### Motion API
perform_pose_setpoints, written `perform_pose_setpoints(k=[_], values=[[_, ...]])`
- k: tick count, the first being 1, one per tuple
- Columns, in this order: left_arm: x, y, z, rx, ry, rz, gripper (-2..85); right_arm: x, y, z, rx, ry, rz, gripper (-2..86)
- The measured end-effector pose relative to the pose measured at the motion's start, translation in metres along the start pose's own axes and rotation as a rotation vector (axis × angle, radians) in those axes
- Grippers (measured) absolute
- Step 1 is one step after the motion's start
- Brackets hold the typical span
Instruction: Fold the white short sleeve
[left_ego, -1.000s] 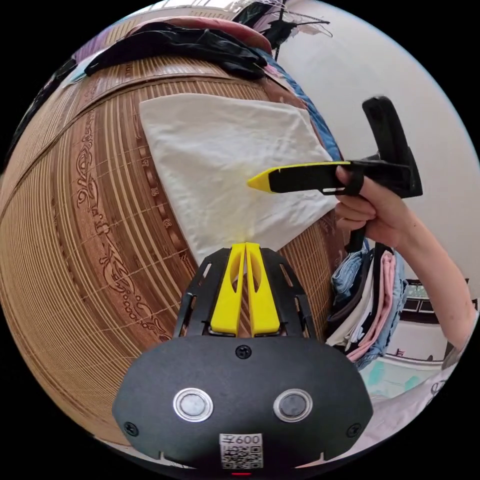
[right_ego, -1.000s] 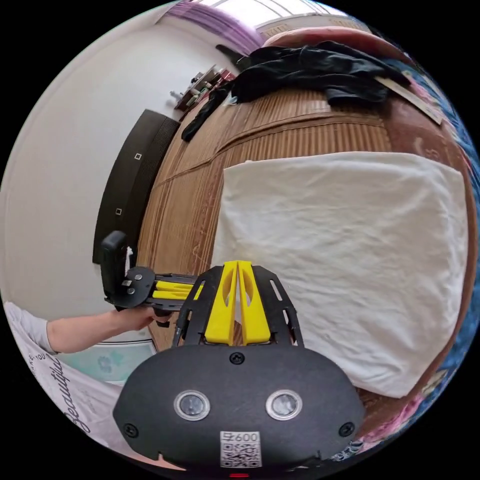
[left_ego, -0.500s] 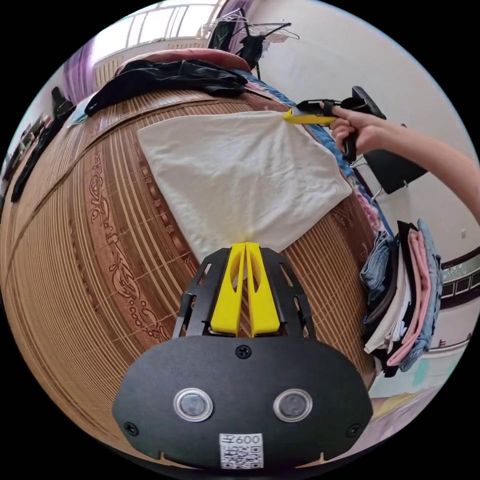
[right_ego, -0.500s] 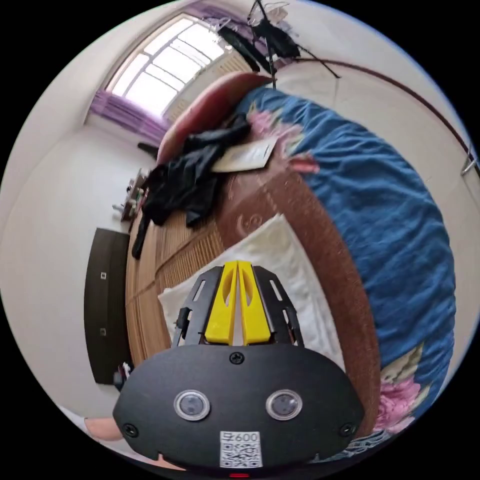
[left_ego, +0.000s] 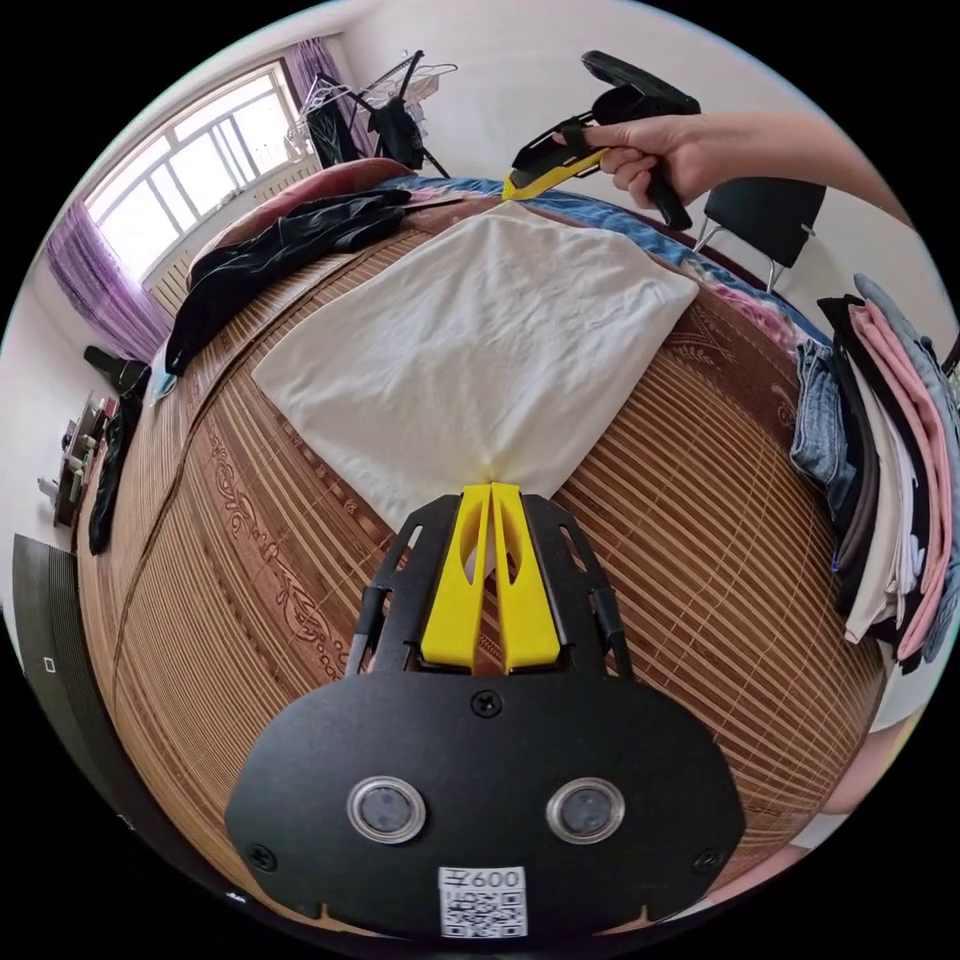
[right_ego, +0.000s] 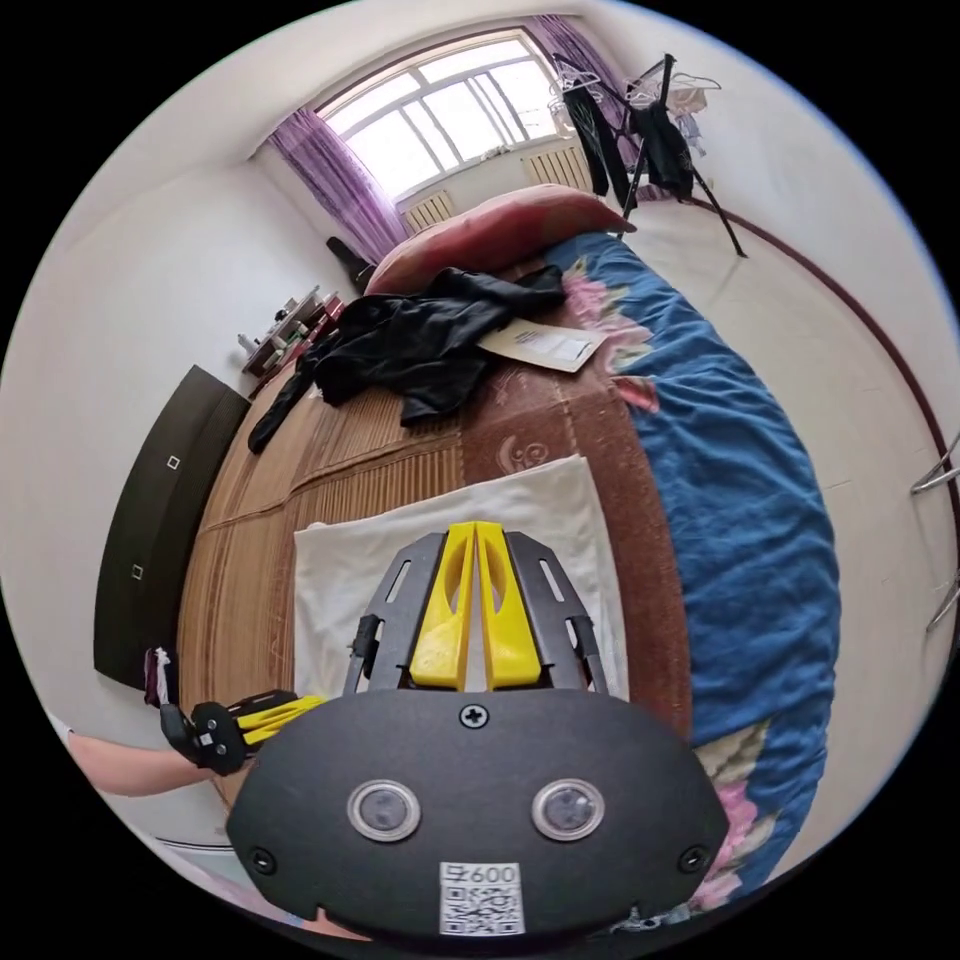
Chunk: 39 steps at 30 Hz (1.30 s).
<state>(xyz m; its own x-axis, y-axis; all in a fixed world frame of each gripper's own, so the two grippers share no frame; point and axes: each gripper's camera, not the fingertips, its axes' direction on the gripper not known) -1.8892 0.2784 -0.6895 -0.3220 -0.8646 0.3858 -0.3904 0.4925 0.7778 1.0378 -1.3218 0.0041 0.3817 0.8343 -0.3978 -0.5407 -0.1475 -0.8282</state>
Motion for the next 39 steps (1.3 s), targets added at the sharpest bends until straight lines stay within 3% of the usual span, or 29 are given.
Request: perform_pose_setpoints(k=[7,10,12,14,17,20,22,25,27,31,34,37,39], values=[[0.078,-0.026,0.047,-0.024,0.016,0.004,0.8,0.045,0.037,0.116,-0.038,0.114,0.043,-0.8],[0.111,-0.040,0.069,-0.034,0.027,-0.008,0.8,0.080,0.053,0.147,-0.033,0.344,0.151,-0.8],[0.129,-0.051,0.083,-0.051,0.040,-0.017,0.8,0.085,0.066,0.153,0.024,0.353,0.060,-0.8],[0.178,-0.071,0.098,-0.076,-0.043,0.112,0.8,0.072,0.089,0.160,0.071,0.337,-0.145,-0.8],[0.218,-0.089,0.116,-0.074,-0.060,0.096,0.9,0.041,0.141,0.168,0.033,0.338,-0.356,-0.8],[0.266,-0.106,0.131,-0.056,-0.109,0.153,0.9,0.012,0.219,0.163,-0.020,0.170,-0.516,-0.7],[0.305,-0.120,0.139,-0.060,-0.177,0.249,0.9,0.000,0.273,0.162,-0.045,0.128,-0.562,-0.4],[0.337,-0.157,0.145,-0.090,-0.156,0.220,1.0,-0.005,0.368,0.175,-0.034,0.157,-0.485,1.2],[0.357,-0.186,0.137,-0.120,-0.147,0.285,1.0,-0.007,0.423,0.196,-0.076,0.163,-0.440,1.8],[0.410,-0.247,0.045,0.128,-0.216,0.315,0.9,-0.022,0.527,0.256,-0.135,0.136,-0.368,0.3],[0.459,-0.270,-0.015,0.147,-0.180,0.284,0.9,-0.042,0.582,0.317,-0.291,0.058,-0.505,-0.5],[0.510,-0.264,-0.064,0.107,-0.098,0.187,0.8,-0.031,0.628,0.352,-0.259,0.266,-0.555,-0.5],[0.543,-0.248,-0.085,0.050,-0.065,0.132,0.9,0.002,0.646,0.363,-0.216,0.402,-0.458,0.0]])
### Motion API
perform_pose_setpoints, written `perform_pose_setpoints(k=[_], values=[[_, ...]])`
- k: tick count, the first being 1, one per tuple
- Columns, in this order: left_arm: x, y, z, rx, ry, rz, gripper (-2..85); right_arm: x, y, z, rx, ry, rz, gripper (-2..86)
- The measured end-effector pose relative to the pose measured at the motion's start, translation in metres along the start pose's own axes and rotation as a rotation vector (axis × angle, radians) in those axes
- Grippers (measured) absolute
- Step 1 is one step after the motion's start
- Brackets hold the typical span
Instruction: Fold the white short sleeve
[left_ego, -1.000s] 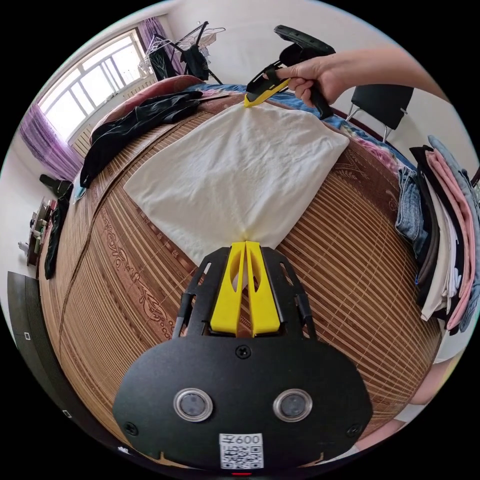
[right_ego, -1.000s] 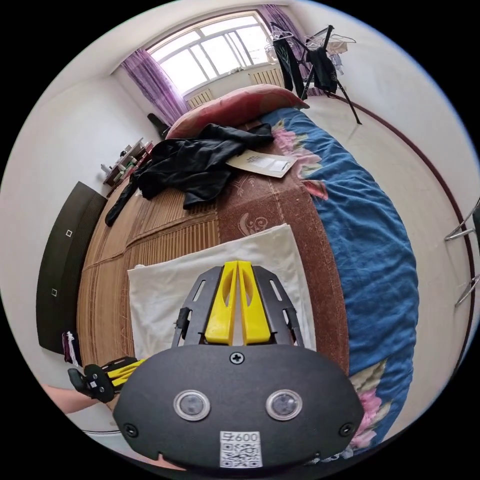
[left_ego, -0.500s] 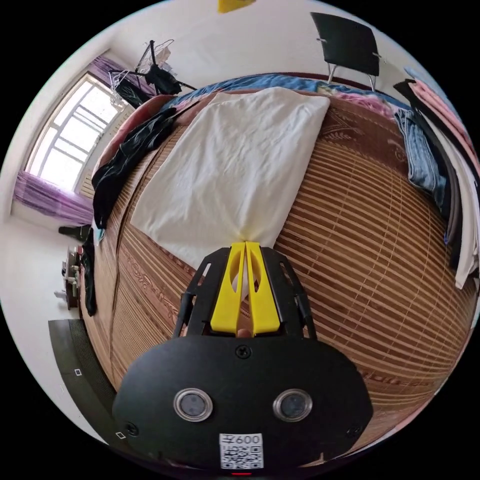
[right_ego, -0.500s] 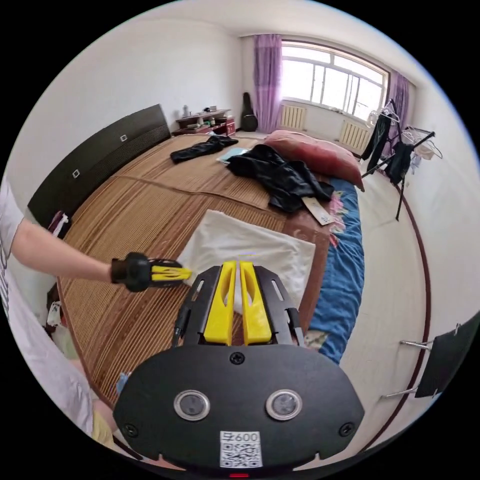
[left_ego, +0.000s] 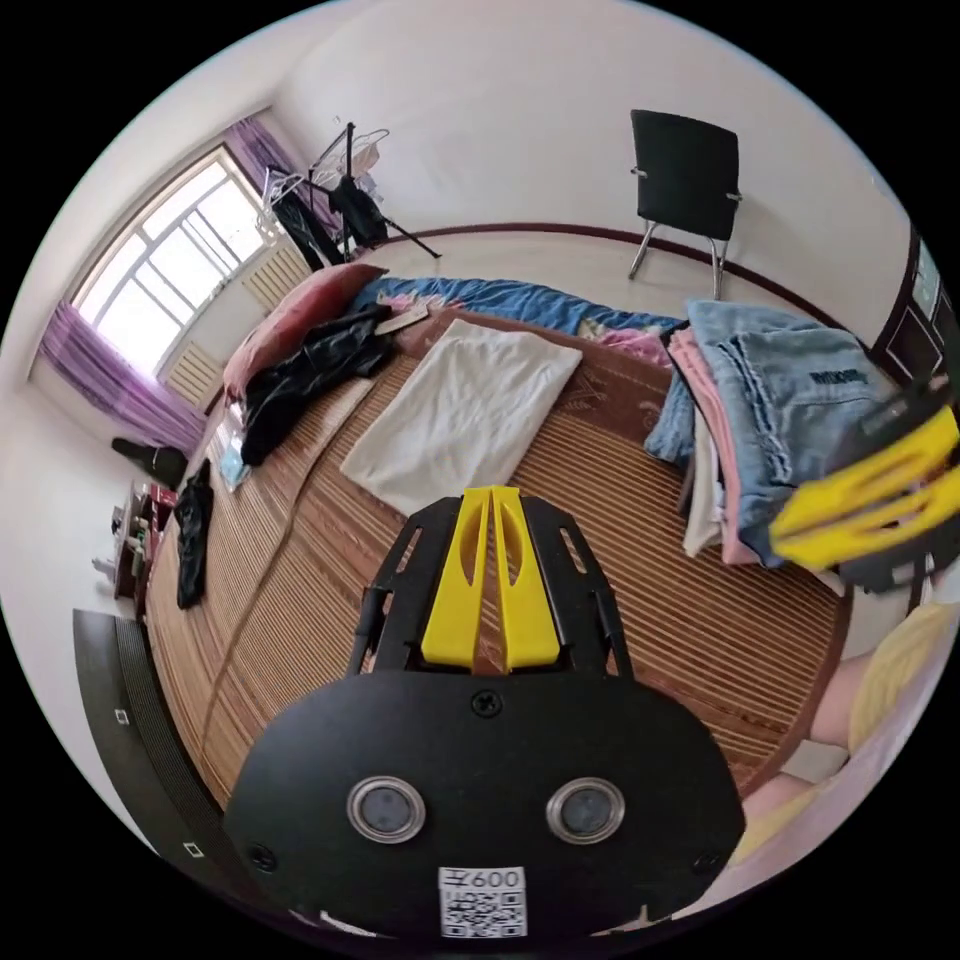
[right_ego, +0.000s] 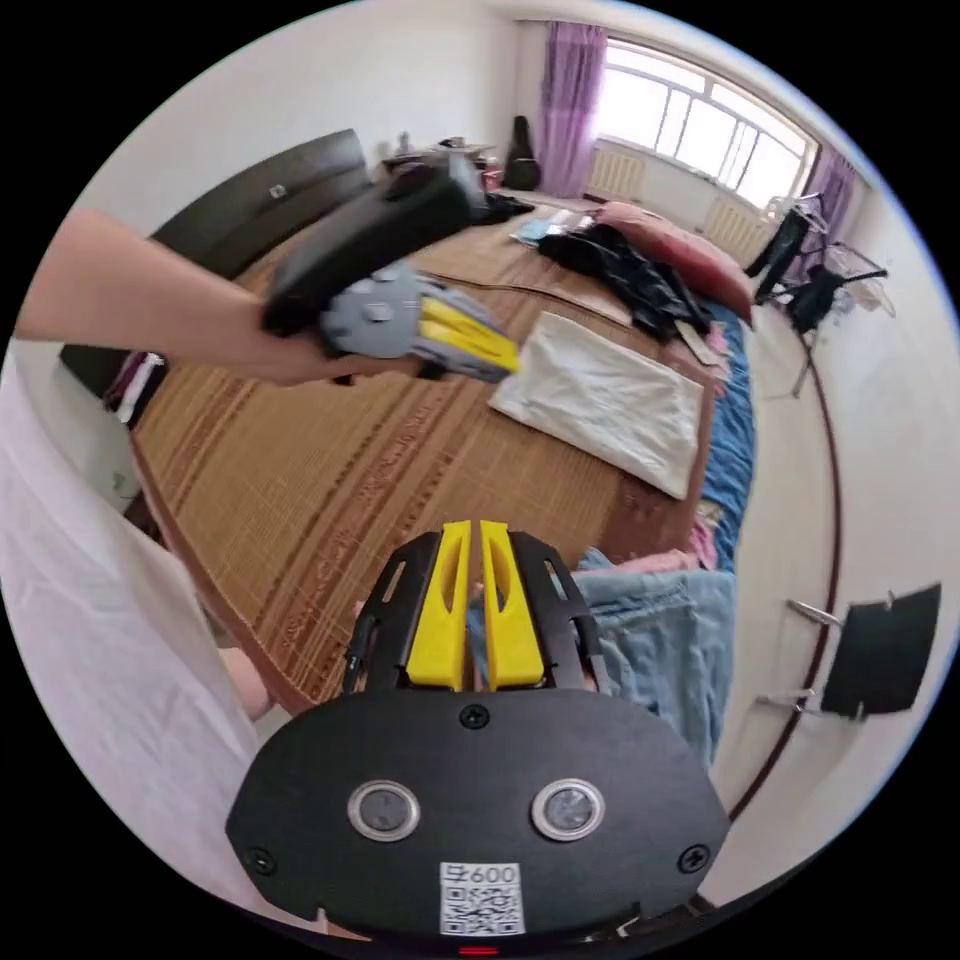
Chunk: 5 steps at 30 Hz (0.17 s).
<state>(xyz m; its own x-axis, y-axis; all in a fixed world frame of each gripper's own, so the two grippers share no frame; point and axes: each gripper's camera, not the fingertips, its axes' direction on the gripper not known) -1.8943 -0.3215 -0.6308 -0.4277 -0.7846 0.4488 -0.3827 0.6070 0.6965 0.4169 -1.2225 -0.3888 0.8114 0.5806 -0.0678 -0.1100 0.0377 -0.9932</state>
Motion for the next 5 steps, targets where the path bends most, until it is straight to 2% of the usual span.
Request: perform_pose_setpoints(k=[2,5], values=[[0.047,0.024,-0.027,-0.086,0.010,-0.049,0.9,0.037,0.041,0.043,-0.015,0.042,0.192,1.8],[0.107,0.058,-0.054,-0.232,0.009,-0.101,0.8,0.070,0.089,0.132,-0.107,0.042,0.340,4.7]])
